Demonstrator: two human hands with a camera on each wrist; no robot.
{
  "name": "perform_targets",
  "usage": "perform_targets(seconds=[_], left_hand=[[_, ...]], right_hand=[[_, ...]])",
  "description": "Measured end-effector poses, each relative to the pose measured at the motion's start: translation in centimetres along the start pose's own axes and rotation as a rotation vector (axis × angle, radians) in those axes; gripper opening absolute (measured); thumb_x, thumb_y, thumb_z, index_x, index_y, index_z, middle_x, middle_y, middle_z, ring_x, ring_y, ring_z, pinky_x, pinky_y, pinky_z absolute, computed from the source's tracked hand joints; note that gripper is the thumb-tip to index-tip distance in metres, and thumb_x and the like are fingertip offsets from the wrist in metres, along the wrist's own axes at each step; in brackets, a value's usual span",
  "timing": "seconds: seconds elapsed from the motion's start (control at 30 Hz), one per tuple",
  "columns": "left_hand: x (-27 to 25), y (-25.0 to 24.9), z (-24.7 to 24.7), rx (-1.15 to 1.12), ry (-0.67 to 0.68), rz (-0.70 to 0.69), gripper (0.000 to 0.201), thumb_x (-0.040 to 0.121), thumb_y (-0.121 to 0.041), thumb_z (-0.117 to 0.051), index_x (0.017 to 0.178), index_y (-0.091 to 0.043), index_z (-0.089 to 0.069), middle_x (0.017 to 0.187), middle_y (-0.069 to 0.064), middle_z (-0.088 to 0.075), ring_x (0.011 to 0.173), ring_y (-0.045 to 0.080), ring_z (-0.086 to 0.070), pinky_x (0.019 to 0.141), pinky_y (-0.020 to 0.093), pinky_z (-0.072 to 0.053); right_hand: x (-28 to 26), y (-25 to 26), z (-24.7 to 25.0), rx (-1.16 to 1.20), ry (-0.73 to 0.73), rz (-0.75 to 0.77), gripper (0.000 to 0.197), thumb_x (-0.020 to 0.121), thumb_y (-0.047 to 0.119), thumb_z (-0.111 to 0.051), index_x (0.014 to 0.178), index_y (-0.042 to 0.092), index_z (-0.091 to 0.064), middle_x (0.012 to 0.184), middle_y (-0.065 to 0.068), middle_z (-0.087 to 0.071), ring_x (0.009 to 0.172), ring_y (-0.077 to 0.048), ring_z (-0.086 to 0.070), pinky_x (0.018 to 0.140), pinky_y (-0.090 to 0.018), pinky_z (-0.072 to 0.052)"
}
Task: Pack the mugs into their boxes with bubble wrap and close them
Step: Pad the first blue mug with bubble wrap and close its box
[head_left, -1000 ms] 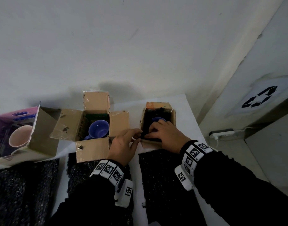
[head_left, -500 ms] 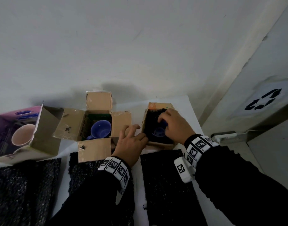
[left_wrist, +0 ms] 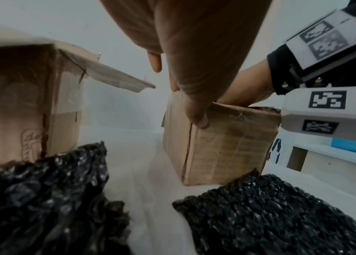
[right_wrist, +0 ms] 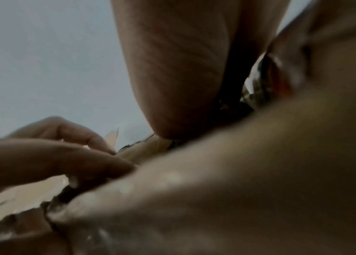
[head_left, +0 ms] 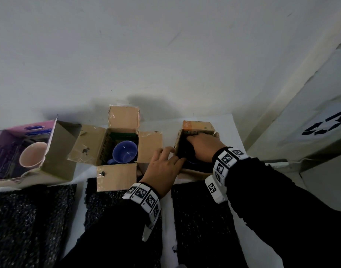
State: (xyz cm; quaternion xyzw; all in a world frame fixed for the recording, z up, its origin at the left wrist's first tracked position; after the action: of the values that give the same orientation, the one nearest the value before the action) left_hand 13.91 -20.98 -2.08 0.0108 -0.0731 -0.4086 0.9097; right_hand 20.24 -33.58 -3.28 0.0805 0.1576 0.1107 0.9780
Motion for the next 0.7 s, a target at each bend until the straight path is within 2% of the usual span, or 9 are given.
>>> perform_targets(seconds=[0.07, 0.13, 0.23, 0.33, 0.43, 0.5, 0.57, 0.63, 0.7], left_hand=[[0.1, 0.1, -0.3, -0.038, -0.004, -0.007, 0.04, 0.079, -0.021, -0.066, 0.119, -0.02, -0.061, 0.107, -0.001, -0.065, 0.118, 0.032, -0.042, 0.084, 0.042, -0.05], [0.3, 0.2, -0.6, -0.098, -0.023, -0.027, 0.038, 0.078, -0.016, -0.07, 0.115, -0.017, -0.061, 0.112, 0.005, -0.059, 0.118, 0.033, -0.043, 0.076, 0.04, -0.056], [0.5, 0.9, -0.6, -0.16, -0.032, -0.035, 0.036, 0.074, -0.017, -0.076, 0.107, -0.011, -0.063, 0.123, 0.01, -0.051, 0.117, 0.031, -0.045, 0.077, 0.041, -0.055], [0.7, 1.3, -0.9, -0.202, 0.005, -0.037, 0.046, 0.07, -0.021, -0.079, 0.11, -0.011, -0.06, 0.128, 0.01, -0.051, 0.117, 0.03, -0.043, 0.068, 0.042, -0.057], [0.8, 1.4, -1.8, -0.194, 0.041, -0.028, 0.05, 0.072, -0.022, -0.078, 0.117, -0.015, -0.056, 0.133, 0.006, -0.05, 0.119, 0.03, -0.041, 0.063, 0.043, -0.057], [0.7, 1.3, -2.0, -0.142, 0.052, -0.031, 0.048, 0.075, -0.025, -0.075, 0.119, -0.016, -0.057, 0.131, 0.001, -0.054, 0.12, 0.03, -0.041, 0.064, 0.043, -0.057], [0.7, 1.0, -1.5, -0.067, 0.034, -0.041, 0.045, 0.076, -0.028, -0.074, 0.117, -0.016, -0.06, 0.122, 0.0, -0.06, 0.117, 0.031, -0.044, 0.073, 0.04, -0.055], [0.8, 0.5, -1.1, 0.035, 0.0, -0.051, 0.034, 0.081, -0.028, -0.068, 0.111, -0.016, -0.062, 0.111, 0.0, -0.062, 0.115, 0.03, -0.045, 0.087, 0.041, -0.044], [1.1, 0.1, -0.8, 0.126, -0.022, -0.035, 0.021, 0.084, -0.028, -0.062, 0.102, -0.017, -0.064, 0.103, 0.0, -0.063, 0.113, 0.03, -0.044, 0.091, 0.041, -0.033]], right_hand=[[-0.8, -0.4, 0.6, 0.163, -0.127, 0.012, 0.028, 0.081, 0.01, -0.056, 0.107, 0.015, -0.049, 0.099, -0.005, -0.06, 0.087, -0.027, -0.058, 0.07, -0.038, -0.048], [-1.8, -0.7, 0.8, 0.175, -0.259, 0.055, 0.021, 0.078, 0.009, -0.053, 0.098, 0.014, -0.055, 0.1, -0.003, -0.059, 0.093, -0.026, -0.054, 0.072, -0.036, -0.044], [-2.3, -0.7, 0.0, 0.108, -0.278, 0.152, 0.039, 0.075, 0.015, -0.047, 0.108, 0.018, -0.067, 0.111, -0.001, -0.066, 0.107, -0.026, -0.052, 0.088, -0.041, -0.042], [-2.2, -0.7, -0.1, 0.13, -0.283, 0.196, 0.051, 0.077, 0.024, -0.033, 0.116, 0.023, -0.066, 0.12, 0.003, -0.063, 0.112, -0.021, -0.05, 0.093, -0.042, -0.039], [-1.9, -0.3, -0.4, 0.057, -0.249, 0.239, 0.044, 0.082, 0.022, -0.047, 0.123, 0.028, -0.062, 0.131, 0.007, -0.056, 0.119, -0.02, -0.048, 0.095, -0.04, -0.036], [-1.6, 0.0, -0.6, -0.034, -0.167, 0.241, 0.045, 0.084, 0.023, -0.055, 0.128, 0.031, -0.057, 0.135, 0.008, -0.053, 0.122, -0.019, -0.046, 0.096, -0.04, -0.035], [-1.4, 0.2, -0.7, -0.111, -0.116, 0.23, 0.047, 0.086, 0.025, -0.054, 0.132, 0.034, -0.052, 0.136, 0.008, -0.051, 0.123, -0.018, -0.044, 0.097, -0.04, -0.034], [-1.2, 0.5, -0.7, -0.158, -0.092, 0.212, 0.047, 0.089, 0.027, -0.052, 0.134, 0.035, -0.049, 0.136, 0.007, -0.05, 0.123, -0.019, -0.042, 0.097, -0.042, -0.034], [-0.8, 0.6, -0.9, -0.172, -0.063, 0.179, 0.045, 0.091, 0.027, -0.05, 0.135, 0.035, -0.049, 0.136, 0.006, -0.05, 0.123, -0.021, -0.04, 0.098, -0.043, -0.034]])
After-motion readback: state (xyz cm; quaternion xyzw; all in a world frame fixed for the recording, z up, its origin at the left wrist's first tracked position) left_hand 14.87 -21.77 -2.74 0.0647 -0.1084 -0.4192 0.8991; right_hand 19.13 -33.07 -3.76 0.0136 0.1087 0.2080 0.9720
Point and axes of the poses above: each hand's wrist, its own x-axis towards the middle knuckle, its own z-axis out of the back of the hand, y = z × x, the point moved 7 cm from there along x, towards the middle knuckle
